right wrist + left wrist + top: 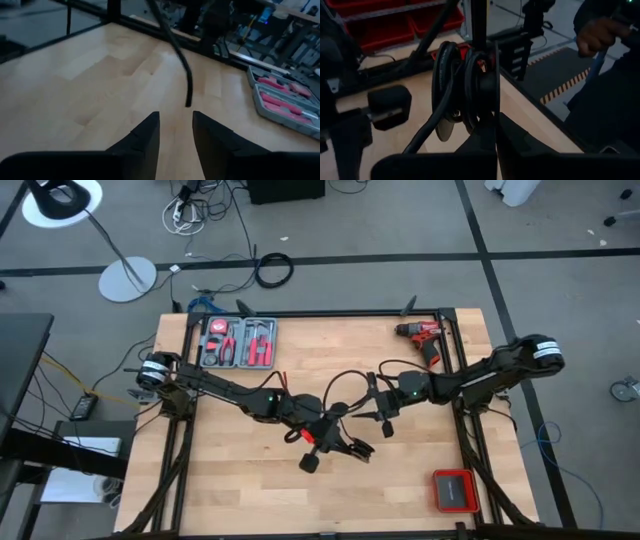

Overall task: Coil cords
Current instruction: Coil the black wire on the black spool

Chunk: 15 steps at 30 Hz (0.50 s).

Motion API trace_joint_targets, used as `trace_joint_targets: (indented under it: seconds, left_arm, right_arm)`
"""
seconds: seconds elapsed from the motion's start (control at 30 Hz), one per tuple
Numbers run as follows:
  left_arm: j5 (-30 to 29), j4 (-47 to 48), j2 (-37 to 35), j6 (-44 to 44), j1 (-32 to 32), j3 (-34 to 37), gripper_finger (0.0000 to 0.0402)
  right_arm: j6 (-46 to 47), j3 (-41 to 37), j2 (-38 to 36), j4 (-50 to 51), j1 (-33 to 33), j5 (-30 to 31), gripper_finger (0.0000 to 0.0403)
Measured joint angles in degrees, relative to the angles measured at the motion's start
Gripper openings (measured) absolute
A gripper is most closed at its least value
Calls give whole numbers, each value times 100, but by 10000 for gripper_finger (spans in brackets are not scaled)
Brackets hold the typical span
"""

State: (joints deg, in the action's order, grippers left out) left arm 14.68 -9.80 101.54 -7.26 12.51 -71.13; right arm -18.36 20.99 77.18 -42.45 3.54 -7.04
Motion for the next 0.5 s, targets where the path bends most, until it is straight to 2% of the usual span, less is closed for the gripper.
trace_joint_targets:
  seconds: [0.23,0.5]
  left_arm:
    - [0,-426,0,66,2,0,0]
    - [-2,-867,0,229,2,0,0]
  right_arm:
    - [-237,0,-258,54,-2,428,116]
    - [-233,0,-324,-12,44,584,115]
